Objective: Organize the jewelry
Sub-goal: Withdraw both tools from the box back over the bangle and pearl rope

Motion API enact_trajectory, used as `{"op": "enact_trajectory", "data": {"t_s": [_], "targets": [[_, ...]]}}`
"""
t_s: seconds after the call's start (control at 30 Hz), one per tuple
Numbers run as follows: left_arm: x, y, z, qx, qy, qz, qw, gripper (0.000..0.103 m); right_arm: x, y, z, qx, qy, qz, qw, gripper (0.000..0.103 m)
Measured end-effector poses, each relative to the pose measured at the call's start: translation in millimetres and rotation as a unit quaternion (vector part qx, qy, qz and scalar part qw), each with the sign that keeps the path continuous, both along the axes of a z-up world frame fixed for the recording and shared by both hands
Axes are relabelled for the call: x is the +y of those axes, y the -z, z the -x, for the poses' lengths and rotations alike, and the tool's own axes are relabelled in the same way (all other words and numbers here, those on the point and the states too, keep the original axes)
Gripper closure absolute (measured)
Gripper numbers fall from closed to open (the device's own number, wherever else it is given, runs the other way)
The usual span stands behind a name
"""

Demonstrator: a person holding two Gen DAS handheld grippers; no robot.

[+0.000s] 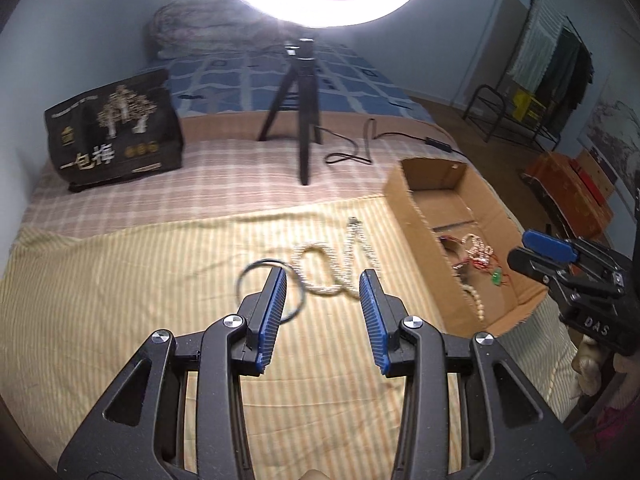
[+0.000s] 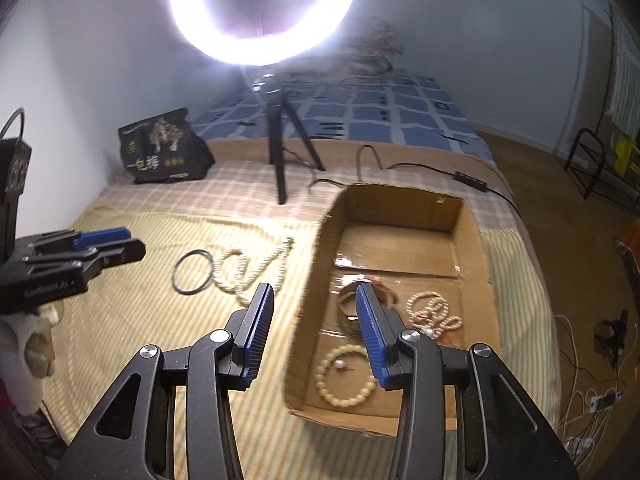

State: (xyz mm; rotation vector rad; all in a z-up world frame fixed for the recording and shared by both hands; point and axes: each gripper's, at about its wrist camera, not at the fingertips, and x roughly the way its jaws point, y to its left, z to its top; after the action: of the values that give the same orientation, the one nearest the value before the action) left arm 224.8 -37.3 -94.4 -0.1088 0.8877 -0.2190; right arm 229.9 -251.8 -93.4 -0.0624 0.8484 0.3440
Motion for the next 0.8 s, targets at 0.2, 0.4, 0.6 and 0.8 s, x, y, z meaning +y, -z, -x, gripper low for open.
{"op": "enact_trajectory", "data": {"t_s": [0.2,0.4,0.6,0.8], "targets": [[23.5,3.8,-3.9,0.006,-0.018,-0.003,0.9998,0.065,27.9,2.7,0.1,0.002,-0.029,0.008,1.0,0.062],[39.2,10.7,-7.9,0.016,-0.032,-0.001,0.9994,0.065,49.7,11.1,-2.7,0.017,-0.054,0.01,0.998,0.062],[54.1,22.1,-20.0,0.035,-0.038,0.005,0.9986,0.065,73.1,28.3,-3.5,0.035,-0.089,0.03,0.995,0.062],[65.9,42.3,-35.3,0.068,-0.044,0.011,0.9966,0.065,91.6,40.6,-8.6,0.045,-0.122,0.046,0.99,0.062]]}}
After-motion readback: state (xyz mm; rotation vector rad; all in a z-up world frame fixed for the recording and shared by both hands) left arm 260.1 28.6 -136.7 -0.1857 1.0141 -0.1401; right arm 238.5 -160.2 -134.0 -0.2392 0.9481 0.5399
